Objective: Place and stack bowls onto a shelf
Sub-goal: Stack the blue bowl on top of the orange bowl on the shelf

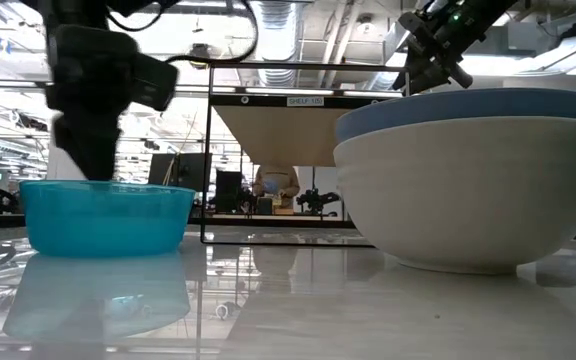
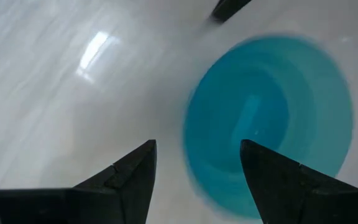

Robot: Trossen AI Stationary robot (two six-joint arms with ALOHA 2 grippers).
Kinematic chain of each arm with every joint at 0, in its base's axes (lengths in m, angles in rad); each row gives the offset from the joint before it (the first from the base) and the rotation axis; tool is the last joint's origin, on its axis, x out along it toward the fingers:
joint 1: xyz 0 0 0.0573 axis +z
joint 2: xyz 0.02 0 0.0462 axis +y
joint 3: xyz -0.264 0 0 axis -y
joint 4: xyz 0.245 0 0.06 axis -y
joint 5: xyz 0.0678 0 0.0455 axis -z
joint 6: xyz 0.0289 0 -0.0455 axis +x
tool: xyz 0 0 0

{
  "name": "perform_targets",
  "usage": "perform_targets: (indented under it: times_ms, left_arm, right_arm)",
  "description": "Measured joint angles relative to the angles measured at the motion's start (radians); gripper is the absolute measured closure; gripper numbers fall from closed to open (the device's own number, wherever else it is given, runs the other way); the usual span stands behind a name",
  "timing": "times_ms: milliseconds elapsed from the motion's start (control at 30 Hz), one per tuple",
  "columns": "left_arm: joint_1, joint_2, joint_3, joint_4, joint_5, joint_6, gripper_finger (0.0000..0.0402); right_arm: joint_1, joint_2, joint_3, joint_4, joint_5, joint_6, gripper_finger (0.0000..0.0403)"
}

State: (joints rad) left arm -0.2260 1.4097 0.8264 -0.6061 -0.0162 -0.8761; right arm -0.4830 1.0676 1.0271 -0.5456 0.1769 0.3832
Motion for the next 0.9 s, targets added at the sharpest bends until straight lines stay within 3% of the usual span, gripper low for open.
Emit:
perform_targets:
  times_ms: [267, 433, 733, 900]
  left_arm:
    - [0.004, 0.048, 0.000, 0.050, 0.065, 0.042, 0.0212]
    - [0.004, 0.048, 0.000, 0.009, 0.072, 0.046, 0.0262]
    - [0.005, 0.048, -0.090, 0.006, 0.138, -0.031, 0.0387]
    - [0.005, 0.039, -0.080, 0.013, 0.171, -0.086, 0.0400]
  right_arm:
    - [-0.033, 0.000, 0.000, 0.006, -0.052, 0.000, 0.0242]
    - [-0.058, 0.000, 0.000, 0.007, -0.051, 0.000, 0.0242]
    - [-0.077, 0.000, 0.000, 0.007, -0.051, -0.043, 0.0242]
    - [-0.077, 0.000, 0.000, 0.007, -0.057, -0.044, 0.0242]
